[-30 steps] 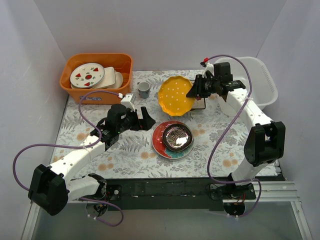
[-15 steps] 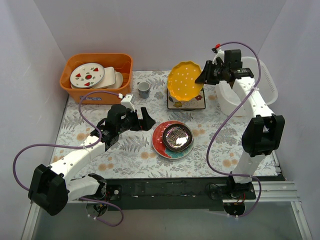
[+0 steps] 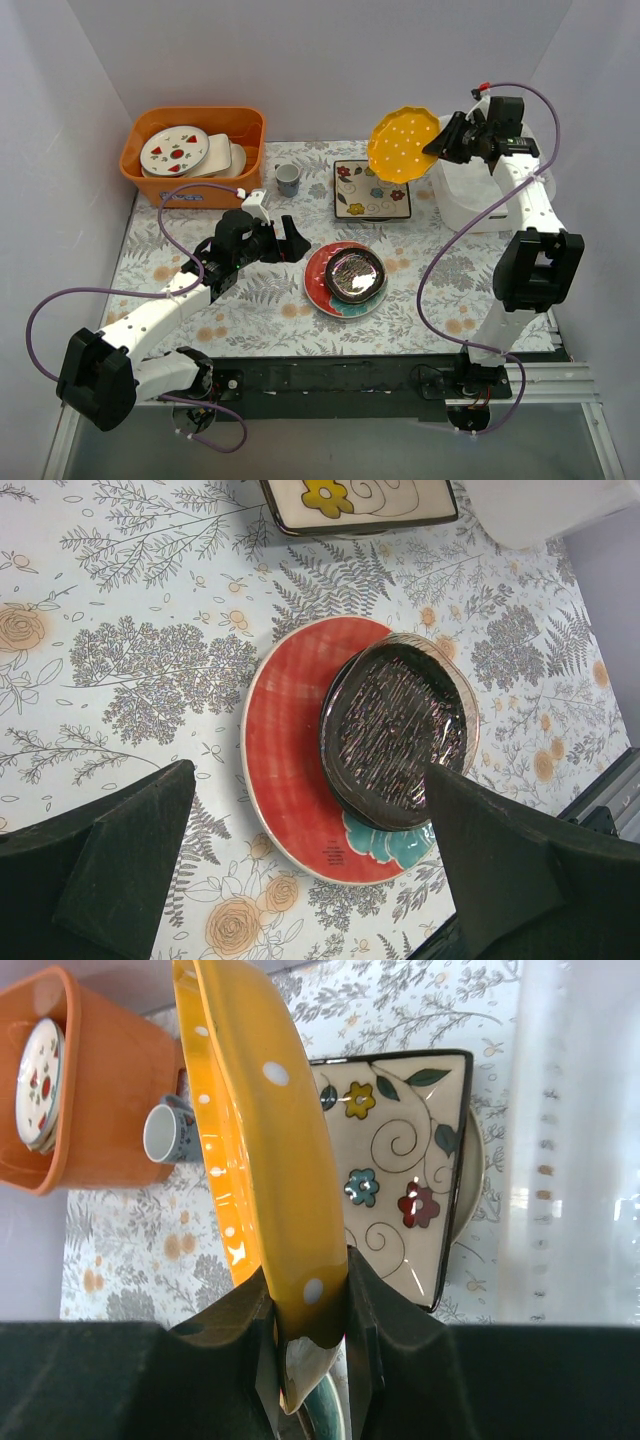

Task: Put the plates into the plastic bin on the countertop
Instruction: Place the plate in the plastic bin.

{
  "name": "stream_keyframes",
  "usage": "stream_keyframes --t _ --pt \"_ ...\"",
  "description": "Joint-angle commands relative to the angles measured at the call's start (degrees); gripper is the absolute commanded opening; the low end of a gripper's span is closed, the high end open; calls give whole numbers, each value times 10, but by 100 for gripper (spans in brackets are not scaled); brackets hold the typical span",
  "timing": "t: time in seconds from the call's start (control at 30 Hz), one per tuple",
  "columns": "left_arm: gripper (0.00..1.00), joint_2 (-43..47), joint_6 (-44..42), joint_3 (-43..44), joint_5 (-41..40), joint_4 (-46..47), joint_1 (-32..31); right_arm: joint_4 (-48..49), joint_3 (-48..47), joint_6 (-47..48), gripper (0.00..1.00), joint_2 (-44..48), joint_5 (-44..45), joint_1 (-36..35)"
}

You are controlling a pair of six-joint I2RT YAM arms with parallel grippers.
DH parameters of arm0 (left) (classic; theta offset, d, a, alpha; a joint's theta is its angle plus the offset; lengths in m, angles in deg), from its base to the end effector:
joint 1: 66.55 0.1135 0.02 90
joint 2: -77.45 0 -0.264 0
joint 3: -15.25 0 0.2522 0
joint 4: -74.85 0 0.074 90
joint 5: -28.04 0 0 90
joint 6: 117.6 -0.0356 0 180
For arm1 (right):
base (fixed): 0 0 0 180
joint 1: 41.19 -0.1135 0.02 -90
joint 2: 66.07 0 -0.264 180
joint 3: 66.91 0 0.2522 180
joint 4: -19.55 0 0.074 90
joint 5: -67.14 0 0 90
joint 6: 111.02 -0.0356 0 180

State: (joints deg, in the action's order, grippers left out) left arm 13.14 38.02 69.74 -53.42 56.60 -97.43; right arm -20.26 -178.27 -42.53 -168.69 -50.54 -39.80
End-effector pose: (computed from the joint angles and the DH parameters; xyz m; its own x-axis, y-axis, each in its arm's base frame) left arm 0.2122 -0.1331 0.2570 -0.7314 -0.6121 -0.3006 -0.1119 0.5426 -0.8325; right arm 0.4176 0.0064 0.3550 -0.6180 0.3398 -0.7090 -0.1609 0.8280 0.5371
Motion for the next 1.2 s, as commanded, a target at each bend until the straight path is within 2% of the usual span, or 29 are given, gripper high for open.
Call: stream_keyframes --t 0.0,0.23,0.4,0.53,0.8,1.17 --pt "98 9 -6 1 -3 3 -1 112 -5 -58 1 35 -47 26" --pt "98 16 -5 0 -2 3 -2 171 58 -112 1 74 -6 51" --pt "98 19 -4 -2 0 0 -2 255 156 -182 1 122 47 63" --pt "98 26 -3 -4 -2 -2 -2 278 167 -197 1 126 62 72" --pt "98 31 -4 0 4 -5 -2 332 189 -259 1 119 28 90" --pt "98 36 -4 -3 8 -4 -2 399 233 -308 1 135 92 102"
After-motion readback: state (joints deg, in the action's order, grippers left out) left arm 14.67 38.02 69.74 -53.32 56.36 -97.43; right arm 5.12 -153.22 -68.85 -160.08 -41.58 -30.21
